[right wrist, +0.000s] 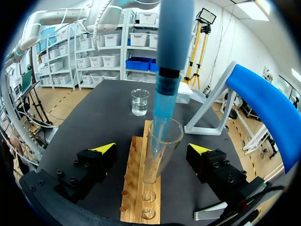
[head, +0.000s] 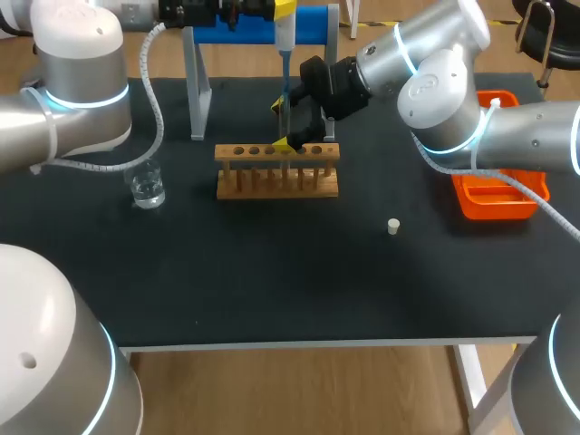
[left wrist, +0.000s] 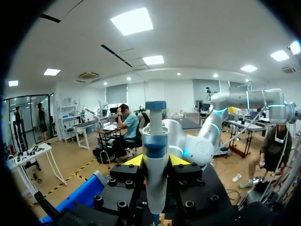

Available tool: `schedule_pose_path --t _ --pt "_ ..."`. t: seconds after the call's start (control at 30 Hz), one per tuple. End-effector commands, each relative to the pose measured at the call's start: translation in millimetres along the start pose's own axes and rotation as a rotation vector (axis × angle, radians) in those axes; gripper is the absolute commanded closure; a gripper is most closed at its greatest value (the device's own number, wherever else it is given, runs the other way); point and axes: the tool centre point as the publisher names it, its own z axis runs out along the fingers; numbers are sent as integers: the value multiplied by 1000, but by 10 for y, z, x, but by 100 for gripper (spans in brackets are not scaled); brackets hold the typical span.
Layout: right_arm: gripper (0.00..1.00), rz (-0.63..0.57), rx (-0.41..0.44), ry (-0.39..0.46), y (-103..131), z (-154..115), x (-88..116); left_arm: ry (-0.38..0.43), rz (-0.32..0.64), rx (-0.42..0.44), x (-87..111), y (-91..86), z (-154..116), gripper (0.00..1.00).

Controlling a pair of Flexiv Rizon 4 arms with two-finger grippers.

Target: Invert the test tube, pick up the pipette, mount the tip to pipette, aspirate from beaker and dispense into the tube, eject the tip, return the pipette, and cap with the stopper.

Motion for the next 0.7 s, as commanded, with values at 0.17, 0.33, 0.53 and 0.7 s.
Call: schedule_pose_path --t 0.17,0.33,0.53,0.7 --pt "0 0 3 0 5 -7 2 8 2 1 -10 35 26 100" --pt "0 0 3 0 5 -7 2 11 3 -3 -4 54 41 100" --pt "0 0 3 0 5 -7 2 9 2 -8 -2 73 48 100" --pt "0 0 3 0 5 -7 2 1 1 -17 -1 91 36 100"
